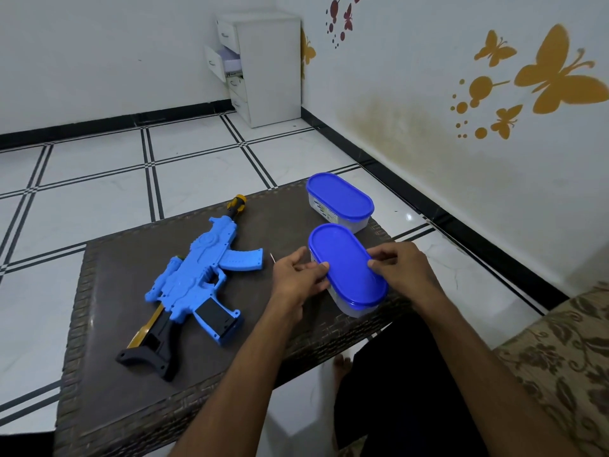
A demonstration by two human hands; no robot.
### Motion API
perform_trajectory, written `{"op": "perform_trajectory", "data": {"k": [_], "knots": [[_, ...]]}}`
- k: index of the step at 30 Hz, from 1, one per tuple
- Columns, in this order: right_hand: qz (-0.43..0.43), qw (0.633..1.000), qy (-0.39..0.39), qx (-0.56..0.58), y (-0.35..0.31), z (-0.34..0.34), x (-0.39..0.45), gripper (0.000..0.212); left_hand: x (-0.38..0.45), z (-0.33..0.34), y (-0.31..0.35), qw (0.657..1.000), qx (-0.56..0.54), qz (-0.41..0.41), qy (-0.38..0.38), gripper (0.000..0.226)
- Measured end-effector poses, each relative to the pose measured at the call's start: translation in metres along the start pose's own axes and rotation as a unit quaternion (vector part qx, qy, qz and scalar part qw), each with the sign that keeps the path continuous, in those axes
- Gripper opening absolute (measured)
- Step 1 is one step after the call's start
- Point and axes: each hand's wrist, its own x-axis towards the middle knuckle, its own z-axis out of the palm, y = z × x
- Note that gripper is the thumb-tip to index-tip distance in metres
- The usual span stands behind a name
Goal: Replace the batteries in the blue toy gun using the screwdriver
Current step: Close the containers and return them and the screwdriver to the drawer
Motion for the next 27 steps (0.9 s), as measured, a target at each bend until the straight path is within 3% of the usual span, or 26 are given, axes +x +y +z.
{"op": "perform_trajectory", "data": {"k": [5, 8, 11, 14, 19, 22, 27], "knots": [[-0.020, 0.999, 0.045, 0.015, 0.006, 0.011, -0.010, 0.024, 0.009, 0.000, -0.005, 0.999, -0.002, -0.040, 0.019, 0.074], [-0.048, 0.992, 0.042, -0.112, 0.001, 0.018, -0.022, 0.031, 0.008, 0.000, 0.005, 0.997, 0.045, -0.057, 0.001, 0.084], [-0.083, 0.978, 0.024, -0.188, -0.007, 0.019, -0.022, 0.046, 0.013, 0.000, 0.022, 0.986, 0.168, 0.007, 0.007, 0.071], [-0.127, 0.972, 0.035, -0.195, -0.017, 0.024, -0.019, 0.058, 0.017, 0.004, 0.036, 0.972, 0.223, 0.062, 0.043, 0.028], [-0.145, 0.956, 0.013, -0.255, -0.027, 0.038, -0.008, 0.068, 0.038, 0.016, 0.043, 0.919, 0.370, 0.101, 0.091, 0.049], [-0.139, 0.952, 0.015, -0.273, -0.016, 0.049, -0.007, 0.073, 0.055, 0.016, 0.047, 0.911, 0.388, 0.104, 0.091, 0.038], [-0.139, 0.953, 0.037, -0.267, -0.012, 0.054, -0.006, 0.072, 0.082, 0.008, 0.046, 0.951, 0.300, 0.040, 0.072, 0.023]]}}
